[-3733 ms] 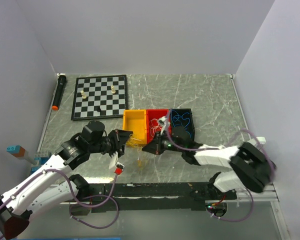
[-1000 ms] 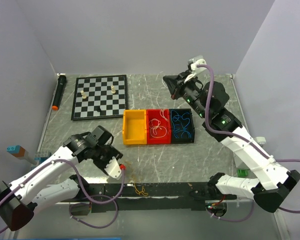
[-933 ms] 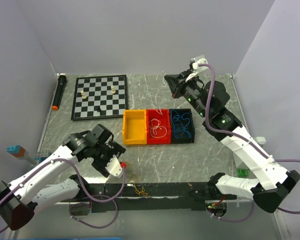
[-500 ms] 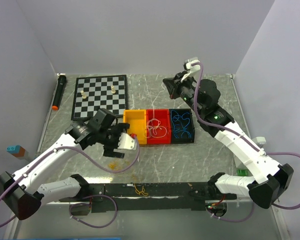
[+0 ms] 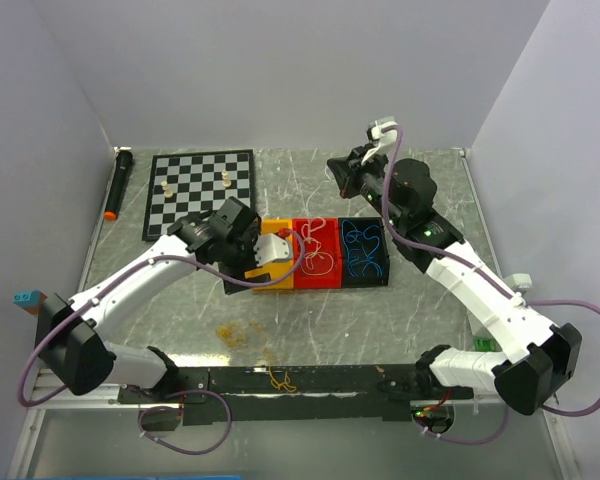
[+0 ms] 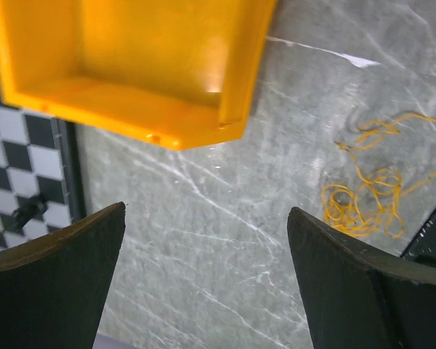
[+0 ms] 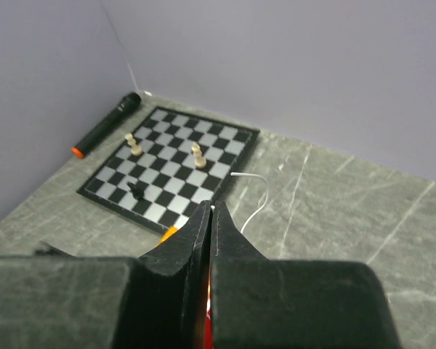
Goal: Untangle the cables
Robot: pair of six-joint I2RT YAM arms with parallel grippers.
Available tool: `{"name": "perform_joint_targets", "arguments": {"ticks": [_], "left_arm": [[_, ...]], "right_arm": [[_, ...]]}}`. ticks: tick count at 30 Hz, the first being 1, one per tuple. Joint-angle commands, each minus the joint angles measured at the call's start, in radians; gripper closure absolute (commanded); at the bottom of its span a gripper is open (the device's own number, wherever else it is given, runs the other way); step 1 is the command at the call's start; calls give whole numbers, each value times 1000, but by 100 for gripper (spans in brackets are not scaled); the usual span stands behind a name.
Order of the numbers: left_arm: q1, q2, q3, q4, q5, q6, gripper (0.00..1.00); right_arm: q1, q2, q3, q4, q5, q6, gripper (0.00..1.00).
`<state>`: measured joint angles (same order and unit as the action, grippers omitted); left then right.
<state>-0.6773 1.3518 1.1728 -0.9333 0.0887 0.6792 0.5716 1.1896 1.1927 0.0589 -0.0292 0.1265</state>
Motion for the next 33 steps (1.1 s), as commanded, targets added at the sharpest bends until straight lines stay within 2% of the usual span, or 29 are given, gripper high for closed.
{"name": "perform_joint_targets", "arguments": {"ticks": [1,5,8,13,18,22,28,33], "left_arm": [[1,-86,37,98,-127,-88,3],[18,-103,36,171,-222,-181,3],[31,-95,65,123,-187,-176,3],[35,-169,19,220,-213,-193,3],[42,-166,27,195,-173,-230,3],[41,-177,-1,189,-144,-222,3],[44,-201,-30,143,-69,-210,1],[44,-212,-79,91,0,-153,1]], "right_arm": [[-21,27,-34,47,-8,7,100],[-24,53,-70,56,9,-7,100],[-24,68,-100,64,23,-10,100],[-24,94,-142,59,78,-36,100],[-18,157,-119,18,94,-54,100],[13,246,-119,21,54,-7,100],[53,344,-186,67,69,163,100],[65,415,-182,59,116,209,100]]}}
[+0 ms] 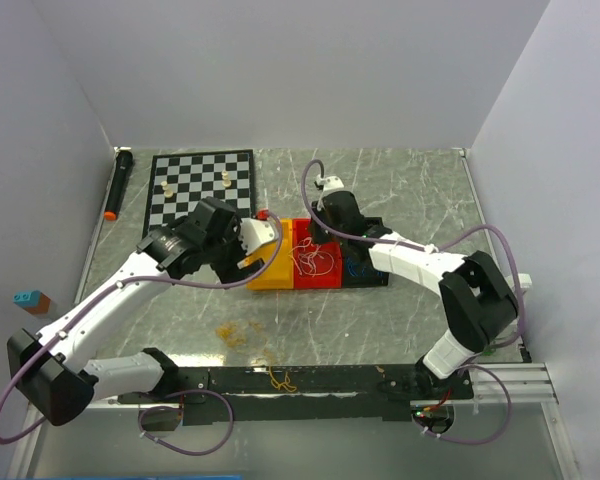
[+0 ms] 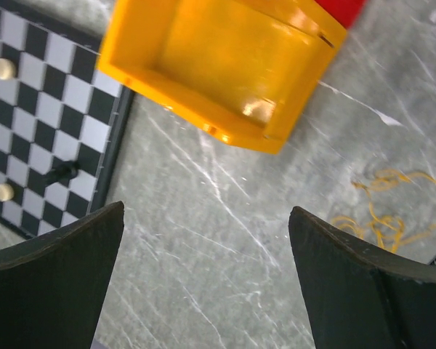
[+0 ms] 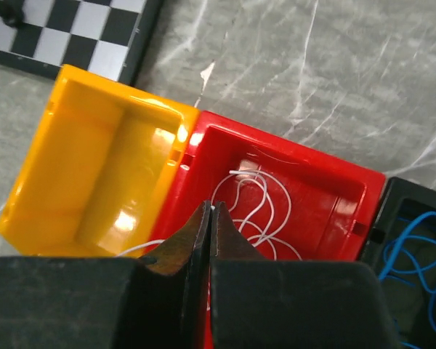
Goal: Untangle the cables
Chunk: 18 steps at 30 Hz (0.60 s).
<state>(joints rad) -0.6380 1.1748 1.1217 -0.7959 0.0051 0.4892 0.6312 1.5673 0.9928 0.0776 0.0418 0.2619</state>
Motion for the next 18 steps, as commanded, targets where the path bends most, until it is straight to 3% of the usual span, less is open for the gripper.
{"name": "perform_joint_targets", "arguments": {"ticks": [1,3,7,9,18], "left_arm": [[6,-40,-49,-40,81,40,1],[11,-59,-82,-32,88,61,1],[11,-79,-143,-5,91,58,1],[11,-84,-171,9,113,58,1],[11,-24,-233,-5,249,104,1]], "right_arm": [[7,46,27,30,64,80,100],[7,53,46,13,82,85,100],[7,10,58,-13,92,80,51],[9,-39,43,-16,93,82,41],[114,-375,-124,-64,70,83,25]]}}
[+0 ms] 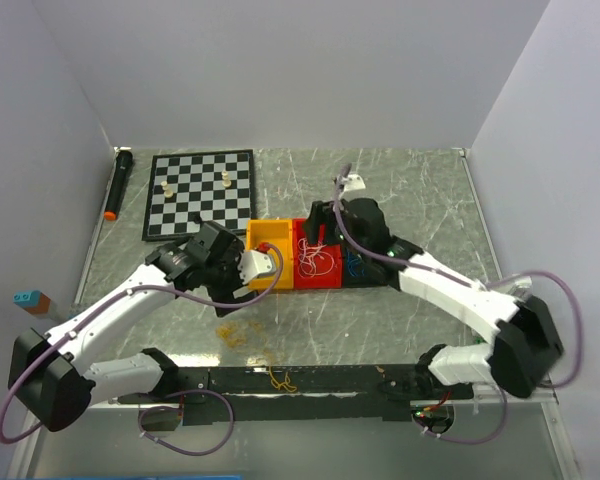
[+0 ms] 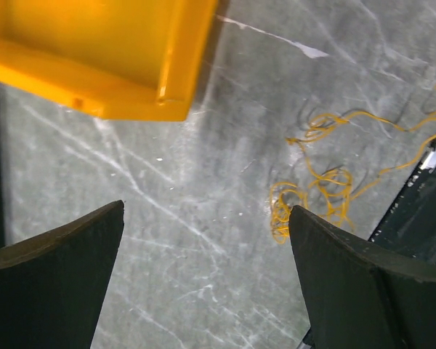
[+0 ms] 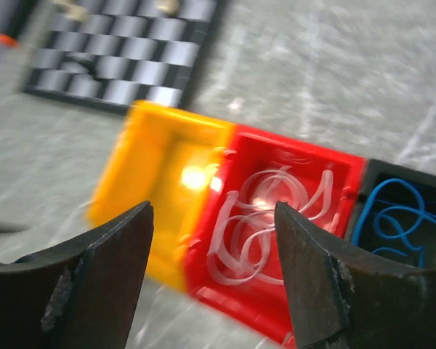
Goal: Untangle the cables
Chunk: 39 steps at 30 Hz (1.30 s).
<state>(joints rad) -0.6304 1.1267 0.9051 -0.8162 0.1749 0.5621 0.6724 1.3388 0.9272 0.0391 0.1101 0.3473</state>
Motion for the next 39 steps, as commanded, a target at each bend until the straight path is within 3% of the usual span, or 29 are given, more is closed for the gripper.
{"name": "perform_joint_targets", "arguments": {"ticks": [1,5,9,11,19,24,33,39], "left_arm": [[3,31,-32,23,84,38,1],[3,73,-69,48,115,48,4],[3,114,-86,72,130,59,5],[3,133,-89,87,133,62,7],[5,200,-129,167,100,55,10],[5,242,-152,218,60,55,20],[26,251,-169,261,15,12,58],[34,200,-186,262,9,-10,60]], "right_arm": [[96,-192,-80,-36,3,-4,24],[182,-355,-186,-139,-77,2,25],[265,-449,-306,-143,-369,18,26],[334,-466,-358,-142,-438,18,25],[377,-323,-400,-111,-705,21,23],[380,-209,-279,-238,-725,-109,21],[565,-4,-160,-283,-526,-100,23],[690,129,-108,-252,-374,-25,29]]}}
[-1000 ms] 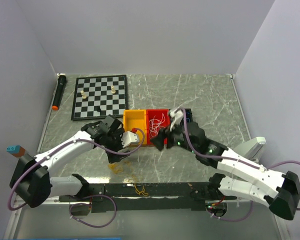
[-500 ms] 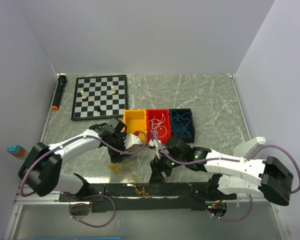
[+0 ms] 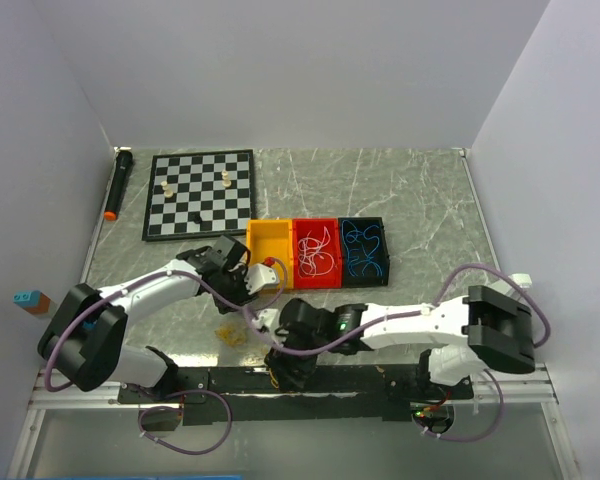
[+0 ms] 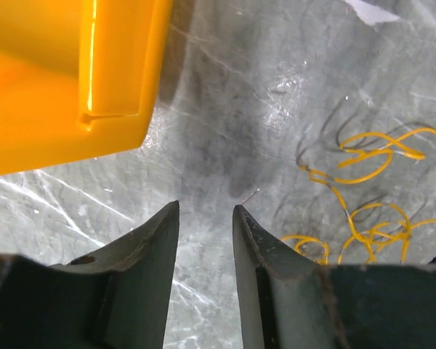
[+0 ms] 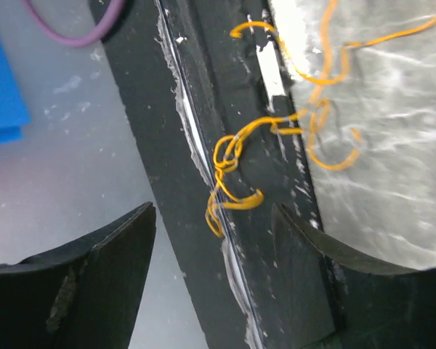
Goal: Untangle the cables
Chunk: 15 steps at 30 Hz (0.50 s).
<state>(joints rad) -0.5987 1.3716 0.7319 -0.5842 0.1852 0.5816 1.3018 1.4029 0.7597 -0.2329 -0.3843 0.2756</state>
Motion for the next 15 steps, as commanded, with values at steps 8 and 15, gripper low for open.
{"name": "perform_joint_targets", "arguments": {"ticks": [8,15], "left_arm": [[14,-69,-6,30,-10,-55,62],[14,-86,-3,14,-32,-57,65]], "right_arm": [[120,122,84,-29,337,131,65],[119,-103,-25,-43,490,148,100]]}}
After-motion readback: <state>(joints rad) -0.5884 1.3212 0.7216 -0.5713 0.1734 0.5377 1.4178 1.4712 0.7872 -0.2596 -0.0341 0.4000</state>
